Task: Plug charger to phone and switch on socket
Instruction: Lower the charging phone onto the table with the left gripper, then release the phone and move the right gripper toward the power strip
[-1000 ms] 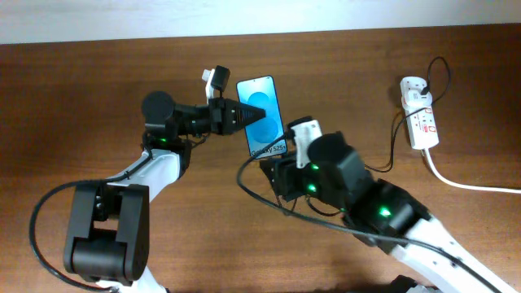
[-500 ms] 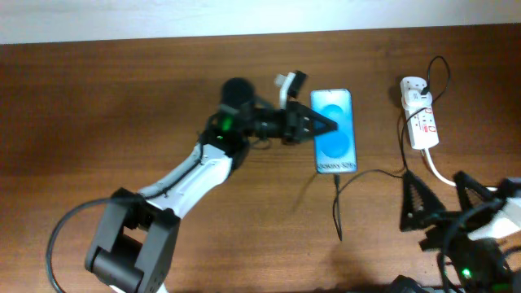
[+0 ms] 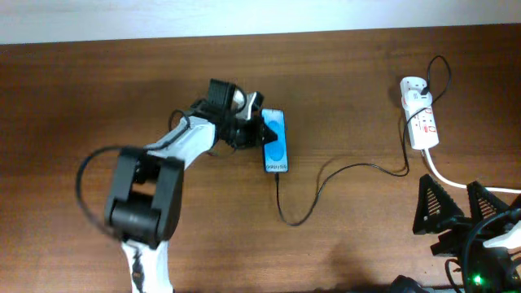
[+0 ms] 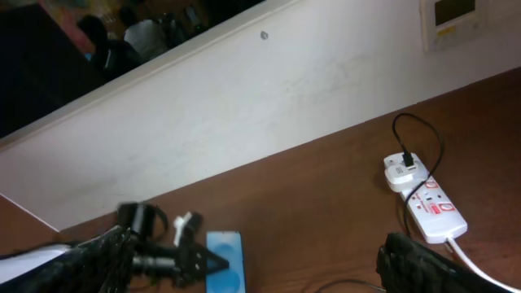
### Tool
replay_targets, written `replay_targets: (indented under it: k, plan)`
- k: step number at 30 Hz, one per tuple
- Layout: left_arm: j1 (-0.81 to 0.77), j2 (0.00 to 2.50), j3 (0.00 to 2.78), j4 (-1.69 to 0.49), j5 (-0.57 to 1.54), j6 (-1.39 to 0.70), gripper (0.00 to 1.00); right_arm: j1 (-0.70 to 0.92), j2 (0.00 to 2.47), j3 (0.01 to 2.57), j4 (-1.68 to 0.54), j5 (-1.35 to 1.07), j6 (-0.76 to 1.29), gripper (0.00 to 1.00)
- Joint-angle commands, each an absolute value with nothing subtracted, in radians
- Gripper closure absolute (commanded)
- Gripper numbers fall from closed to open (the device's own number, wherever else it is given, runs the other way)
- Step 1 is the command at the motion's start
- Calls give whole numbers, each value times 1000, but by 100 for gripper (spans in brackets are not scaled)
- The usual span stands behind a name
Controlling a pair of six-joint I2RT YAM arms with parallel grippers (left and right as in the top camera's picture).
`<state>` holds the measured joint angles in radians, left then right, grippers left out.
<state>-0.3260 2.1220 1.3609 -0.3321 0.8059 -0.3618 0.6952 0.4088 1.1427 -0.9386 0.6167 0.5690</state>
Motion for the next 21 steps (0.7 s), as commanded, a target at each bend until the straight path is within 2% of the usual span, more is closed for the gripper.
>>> replay_targets:
  k: [1,6,7,11,15,21]
  plan:
    - [-327,2197,1379,-329,921,-262,100,693,440,1148,-940,636,582,1]
    - [-327,2205,1379,-371,885,-203,92,693,529,1148,-939,633,582,1]
    - [-327,2205,1379,-408,831,-203,83,693,564,1148,-939,633,585,1]
    - [-327,2205,1379,-485,762,-178,74,693,670,1148,-939,634,585,1]
    - [-327,2206,1379,-488,744,-162,56,693,758,1148,-939,643,680,1]
    - [-327,2207,1379,-500,706,-162,47,693,855,1148,-960,645,769,1]
